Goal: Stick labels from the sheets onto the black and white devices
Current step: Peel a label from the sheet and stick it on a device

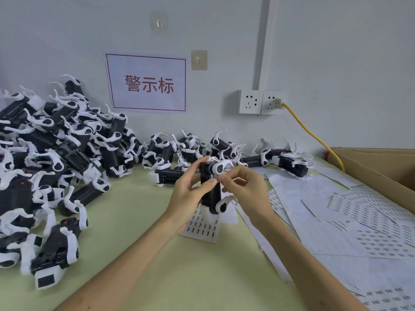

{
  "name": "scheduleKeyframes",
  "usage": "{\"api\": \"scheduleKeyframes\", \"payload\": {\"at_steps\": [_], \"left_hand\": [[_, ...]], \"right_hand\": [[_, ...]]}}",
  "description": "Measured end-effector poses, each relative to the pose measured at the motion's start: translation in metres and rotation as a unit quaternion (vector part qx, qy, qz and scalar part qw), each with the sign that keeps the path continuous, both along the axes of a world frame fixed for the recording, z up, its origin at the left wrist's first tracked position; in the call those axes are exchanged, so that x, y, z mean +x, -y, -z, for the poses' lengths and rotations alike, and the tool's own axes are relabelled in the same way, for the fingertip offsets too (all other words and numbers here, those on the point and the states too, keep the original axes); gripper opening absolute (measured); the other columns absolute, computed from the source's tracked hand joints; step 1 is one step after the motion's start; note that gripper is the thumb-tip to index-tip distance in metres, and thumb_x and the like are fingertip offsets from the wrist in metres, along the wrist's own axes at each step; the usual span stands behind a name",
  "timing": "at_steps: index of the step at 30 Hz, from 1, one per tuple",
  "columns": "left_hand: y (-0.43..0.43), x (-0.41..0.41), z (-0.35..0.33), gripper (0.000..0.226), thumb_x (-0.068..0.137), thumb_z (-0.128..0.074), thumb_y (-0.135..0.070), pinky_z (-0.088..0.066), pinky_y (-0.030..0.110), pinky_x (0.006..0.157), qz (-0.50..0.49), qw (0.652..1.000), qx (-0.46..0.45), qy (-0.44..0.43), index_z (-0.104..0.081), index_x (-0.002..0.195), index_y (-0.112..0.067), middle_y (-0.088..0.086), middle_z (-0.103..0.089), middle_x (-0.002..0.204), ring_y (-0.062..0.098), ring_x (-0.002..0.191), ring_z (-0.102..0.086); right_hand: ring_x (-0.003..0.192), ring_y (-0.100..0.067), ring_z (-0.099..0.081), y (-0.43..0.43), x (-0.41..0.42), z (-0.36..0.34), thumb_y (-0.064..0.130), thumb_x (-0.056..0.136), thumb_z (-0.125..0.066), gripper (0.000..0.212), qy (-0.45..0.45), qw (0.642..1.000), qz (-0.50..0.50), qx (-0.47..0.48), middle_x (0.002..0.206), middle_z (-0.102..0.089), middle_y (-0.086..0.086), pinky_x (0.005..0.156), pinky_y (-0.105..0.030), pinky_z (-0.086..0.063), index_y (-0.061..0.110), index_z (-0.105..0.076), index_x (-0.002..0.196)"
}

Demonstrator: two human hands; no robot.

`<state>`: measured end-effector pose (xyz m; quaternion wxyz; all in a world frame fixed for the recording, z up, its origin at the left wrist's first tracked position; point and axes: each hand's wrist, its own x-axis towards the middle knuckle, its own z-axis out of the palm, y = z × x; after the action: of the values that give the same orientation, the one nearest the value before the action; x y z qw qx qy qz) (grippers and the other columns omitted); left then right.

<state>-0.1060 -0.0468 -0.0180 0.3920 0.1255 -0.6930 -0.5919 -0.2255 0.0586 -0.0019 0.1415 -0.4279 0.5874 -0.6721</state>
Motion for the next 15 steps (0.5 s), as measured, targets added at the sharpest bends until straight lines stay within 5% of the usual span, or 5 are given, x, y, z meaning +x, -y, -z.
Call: {"api": "scheduleKeyframes", "payload": {"at_steps": [5,12,15], "left_hand": [[-0.0003,0.0031,-0.0034,0.063,0.087,-0.067,-0.033,-0.053,0.042,0.098,0.037,0.999,0.028,0.012,-0.049,0.146,-0.046,-0.003,-0.076,0.115,0.019,0.116,-0.069],[-0.0081,-0.0028,0.0008,0.070,0.078,-0.069,-0.011,-0.057,0.029,0.088,0.076,0.994,0.079,0.001,-0.051,0.141,-0.034,0.011,-0.071,0.124,0.025,0.114,-0.070],[-0.0049,-0.0021,-0.0005,0.072,0.078,-0.068,-0.008,-0.056,0.038,0.096,0.081,0.991,0.103,-0.005,-0.050,0.145,-0.025,0.019,-0.068,0.128,0.033,0.116,-0.068]], "right_hand": [[0.060,-0.012,-0.063,0.0004,-0.0018,-0.0009,0.014,0.084,-0.083,0.022,0.041,0.999,-0.002,-0.018,0.066,-0.067,0.000,0.054,-0.017,-0.050,0.014,-0.069,0.068],[0.067,-0.026,-0.070,0.0038,0.0065,0.0038,0.005,0.087,-0.078,0.010,-0.087,0.994,0.018,-0.056,0.074,-0.074,-0.004,0.065,-0.037,-0.058,0.011,-0.075,0.080],[0.071,-0.022,-0.072,0.0053,0.0060,0.0038,-0.001,0.089,-0.074,0.011,-0.085,0.994,0.021,-0.059,0.078,-0.076,-0.003,0.064,-0.025,-0.057,0.008,-0.077,0.085]]}}
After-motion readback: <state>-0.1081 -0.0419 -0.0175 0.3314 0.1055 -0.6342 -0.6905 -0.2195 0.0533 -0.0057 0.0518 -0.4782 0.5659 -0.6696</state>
